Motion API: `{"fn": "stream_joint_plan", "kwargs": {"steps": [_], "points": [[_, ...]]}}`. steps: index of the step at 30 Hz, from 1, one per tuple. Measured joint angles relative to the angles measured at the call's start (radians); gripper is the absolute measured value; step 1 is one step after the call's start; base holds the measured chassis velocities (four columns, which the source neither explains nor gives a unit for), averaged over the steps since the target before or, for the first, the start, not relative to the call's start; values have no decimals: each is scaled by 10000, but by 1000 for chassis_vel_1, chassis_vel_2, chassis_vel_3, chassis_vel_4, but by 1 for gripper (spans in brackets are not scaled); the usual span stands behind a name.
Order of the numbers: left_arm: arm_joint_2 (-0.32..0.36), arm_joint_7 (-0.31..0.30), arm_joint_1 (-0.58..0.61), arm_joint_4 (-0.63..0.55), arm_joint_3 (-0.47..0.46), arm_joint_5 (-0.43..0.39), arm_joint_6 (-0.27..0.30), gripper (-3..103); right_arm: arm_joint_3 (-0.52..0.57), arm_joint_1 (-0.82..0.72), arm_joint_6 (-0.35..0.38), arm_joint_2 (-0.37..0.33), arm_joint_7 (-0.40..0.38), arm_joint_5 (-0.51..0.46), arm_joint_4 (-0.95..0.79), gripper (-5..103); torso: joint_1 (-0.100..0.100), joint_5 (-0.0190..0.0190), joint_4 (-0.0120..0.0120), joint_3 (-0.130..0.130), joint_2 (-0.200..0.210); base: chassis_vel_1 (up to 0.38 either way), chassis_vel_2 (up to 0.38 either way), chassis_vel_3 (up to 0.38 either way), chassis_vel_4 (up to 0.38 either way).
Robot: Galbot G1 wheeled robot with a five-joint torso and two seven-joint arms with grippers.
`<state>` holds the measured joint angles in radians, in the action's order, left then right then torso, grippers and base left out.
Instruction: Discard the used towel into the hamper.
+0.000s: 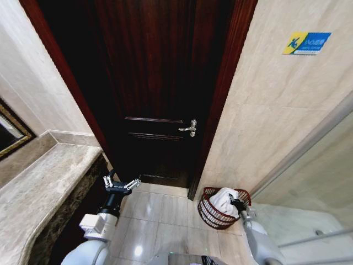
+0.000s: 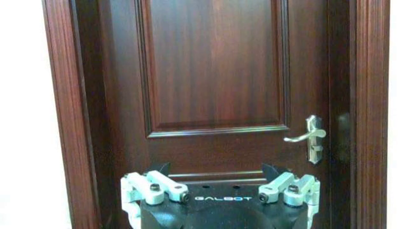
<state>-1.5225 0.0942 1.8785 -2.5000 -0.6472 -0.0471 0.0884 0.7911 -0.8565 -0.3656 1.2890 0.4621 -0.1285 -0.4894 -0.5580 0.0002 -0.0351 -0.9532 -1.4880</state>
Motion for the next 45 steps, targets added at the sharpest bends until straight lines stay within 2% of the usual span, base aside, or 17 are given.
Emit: {"fn": "stream_joint_plan", "kwargs": {"steps": [5,7,14,28,31,34,37,39,45], "points": [[0,0,0,0,0,0,0,93,0,227,-169,105,-576,295,116,11,-1,0,-4,0,0,0,0,0,0],[0,0,0,0,0,1,0,93,-2,186,-10,154,-749,446,2,11,0,-1,-3,0,0,0,0,0,0],[0,0,0,0,0,0,0,93,-34,-70,483,74,-711,662,-98,11,0,-2,1,0,0,0,0,0,0],[0,0,0,0,0,0,0,93,-52,-484,149,200,-751,497,-252,11,-2,-8,-2,0,0,-91,86,93,-98],[0,0,-2,0,0,0,0,93,-44,-653,179,203,-726,471,-384,11,-11,0,-4,-2,2,-185,206,185,-162],[1,0,-2,0,0,0,1,93,-32,-870,435,128,-691,521,-441,11,-16,-1,2,-4,4,-139,131,76,-117],[-1,0,0,0,0,0,0,93,-21,-1012,750,40,-596,682,-500,11,-6,-1,-7,-1,3,-18,19,33,0],[0,0,0,0,0,0,0,93,13,-1071,970,4,-550,894,-435,11,4,1,5,0,1,12,-25,1,28],[0,0,2,0,0,0,0,93,95,-565,1479,-19,-552,1359,76,11,9,-2,0,3,-3,24,-41,-43,31]]}}
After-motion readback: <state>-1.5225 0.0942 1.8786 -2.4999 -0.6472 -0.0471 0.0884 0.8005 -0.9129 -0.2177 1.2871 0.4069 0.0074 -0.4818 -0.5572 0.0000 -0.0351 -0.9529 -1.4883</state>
